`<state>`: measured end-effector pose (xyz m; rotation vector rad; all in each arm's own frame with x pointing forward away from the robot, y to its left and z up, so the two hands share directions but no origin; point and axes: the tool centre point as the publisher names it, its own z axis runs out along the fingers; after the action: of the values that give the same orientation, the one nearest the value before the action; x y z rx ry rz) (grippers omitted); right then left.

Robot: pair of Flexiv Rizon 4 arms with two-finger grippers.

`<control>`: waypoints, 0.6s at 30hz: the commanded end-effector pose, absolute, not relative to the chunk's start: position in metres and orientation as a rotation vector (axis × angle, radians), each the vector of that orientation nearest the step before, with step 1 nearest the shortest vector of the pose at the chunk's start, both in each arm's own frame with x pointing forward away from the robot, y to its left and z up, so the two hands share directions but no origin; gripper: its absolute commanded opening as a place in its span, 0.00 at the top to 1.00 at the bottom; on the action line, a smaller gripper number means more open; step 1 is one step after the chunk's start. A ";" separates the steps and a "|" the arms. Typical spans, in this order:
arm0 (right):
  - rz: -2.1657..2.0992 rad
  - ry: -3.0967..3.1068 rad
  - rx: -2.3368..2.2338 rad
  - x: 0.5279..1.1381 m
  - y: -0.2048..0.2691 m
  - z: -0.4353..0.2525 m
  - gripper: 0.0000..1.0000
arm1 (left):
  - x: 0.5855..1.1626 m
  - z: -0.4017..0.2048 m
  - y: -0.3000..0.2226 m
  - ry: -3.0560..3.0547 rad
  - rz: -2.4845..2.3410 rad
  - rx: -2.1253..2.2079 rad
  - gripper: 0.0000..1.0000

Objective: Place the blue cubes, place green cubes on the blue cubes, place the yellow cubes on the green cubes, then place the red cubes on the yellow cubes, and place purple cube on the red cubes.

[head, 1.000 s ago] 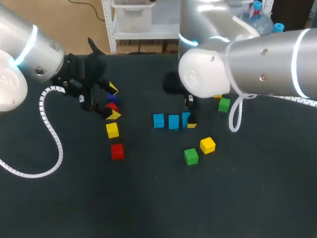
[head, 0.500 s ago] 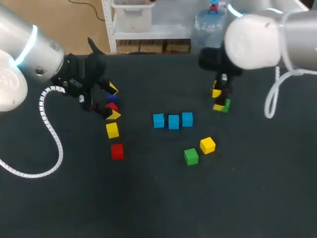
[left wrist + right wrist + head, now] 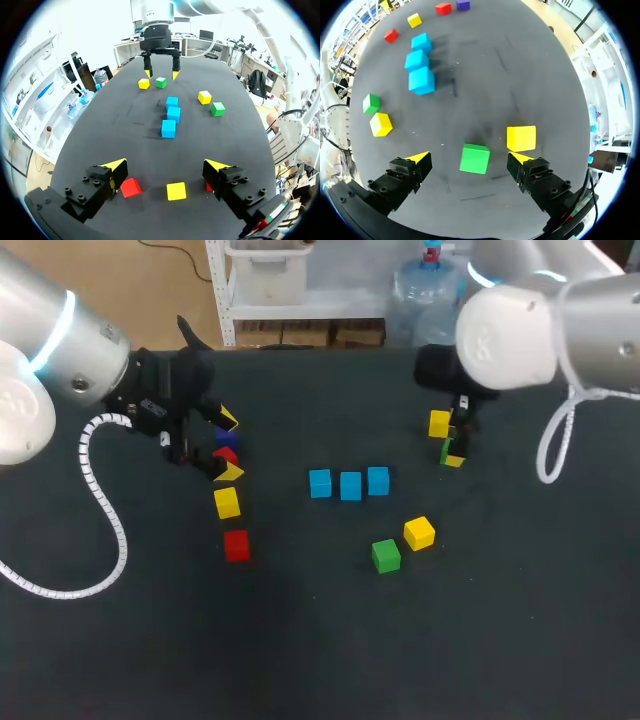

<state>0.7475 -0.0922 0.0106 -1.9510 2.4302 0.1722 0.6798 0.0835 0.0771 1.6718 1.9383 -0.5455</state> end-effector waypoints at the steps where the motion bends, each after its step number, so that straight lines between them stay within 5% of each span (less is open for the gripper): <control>1: 0.203 2.458 -1.956 0.759 -0.093 0.006 0.00 | 0.679 0.076 0.085 1.930 -0.548 1.671 0.00; 18: 0.240 2.480 -1.966 0.751 -0.094 -0.005 0.00 | 0.679 0.076 0.085 1.930 -0.548 1.671 0.00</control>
<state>0.7544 -0.0950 -0.0051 -1.9681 2.4855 0.2448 0.6798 0.0835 0.0771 1.6718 1.9382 -0.5455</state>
